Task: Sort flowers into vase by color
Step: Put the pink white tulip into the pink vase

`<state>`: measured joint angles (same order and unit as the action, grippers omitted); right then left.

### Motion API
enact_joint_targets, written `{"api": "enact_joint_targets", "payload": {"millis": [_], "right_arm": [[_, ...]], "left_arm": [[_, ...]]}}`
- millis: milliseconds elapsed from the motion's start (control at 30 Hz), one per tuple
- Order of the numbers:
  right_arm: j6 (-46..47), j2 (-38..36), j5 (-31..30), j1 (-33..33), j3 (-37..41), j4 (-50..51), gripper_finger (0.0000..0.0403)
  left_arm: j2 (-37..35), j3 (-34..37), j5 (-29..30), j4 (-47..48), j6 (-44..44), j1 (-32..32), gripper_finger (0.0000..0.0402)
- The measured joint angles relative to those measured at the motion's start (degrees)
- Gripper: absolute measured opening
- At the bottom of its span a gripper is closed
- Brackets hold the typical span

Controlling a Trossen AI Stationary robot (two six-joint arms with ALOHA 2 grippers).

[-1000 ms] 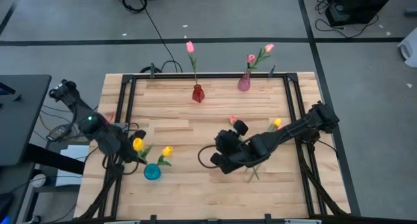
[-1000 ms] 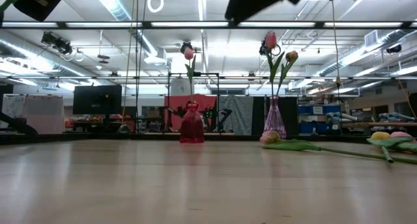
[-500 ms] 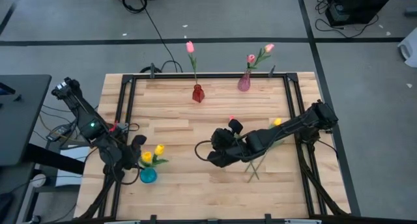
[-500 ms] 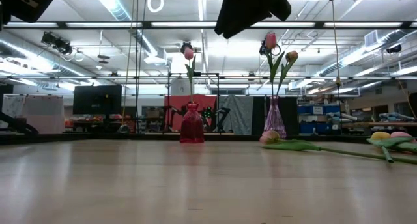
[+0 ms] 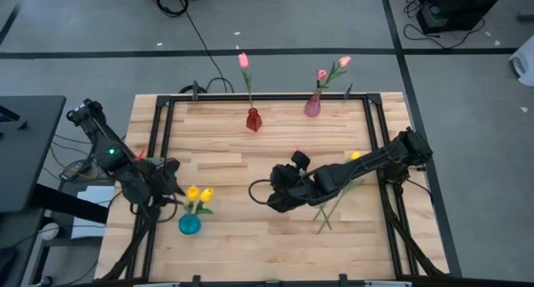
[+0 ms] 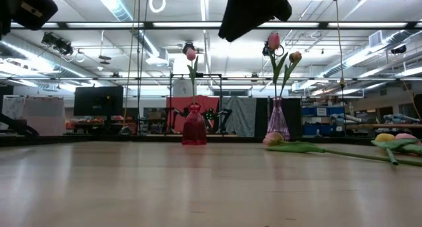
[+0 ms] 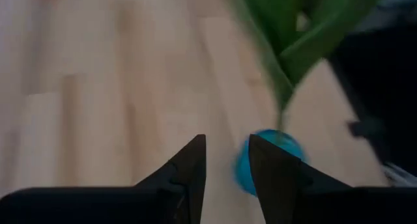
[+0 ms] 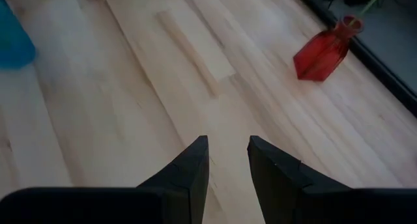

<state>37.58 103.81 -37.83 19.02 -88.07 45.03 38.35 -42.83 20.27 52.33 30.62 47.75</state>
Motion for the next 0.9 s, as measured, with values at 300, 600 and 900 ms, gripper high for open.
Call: {"api": "enact_joint_targets", "payload": {"millis": [300,600,900], "right_arm": [[1.30,0.07,10.92,-7.43,6.60,3.65,0.0114],[8.42,0.07,25.21,-14.76,20.35,2.32,0.0111],[15.14,0.04,33.34,-13.01,22.21,9.79,0.0151]], "left_arm": [[-1.46,0.00,22.79,7.51,8.81,-0.07,0.0121],[-1.73,0.00,31.38,5.63,4.57,-0.07,0.0121],[-2.84,0.00,33.68,0.66,-3.25,-0.11,0.0121]]}}
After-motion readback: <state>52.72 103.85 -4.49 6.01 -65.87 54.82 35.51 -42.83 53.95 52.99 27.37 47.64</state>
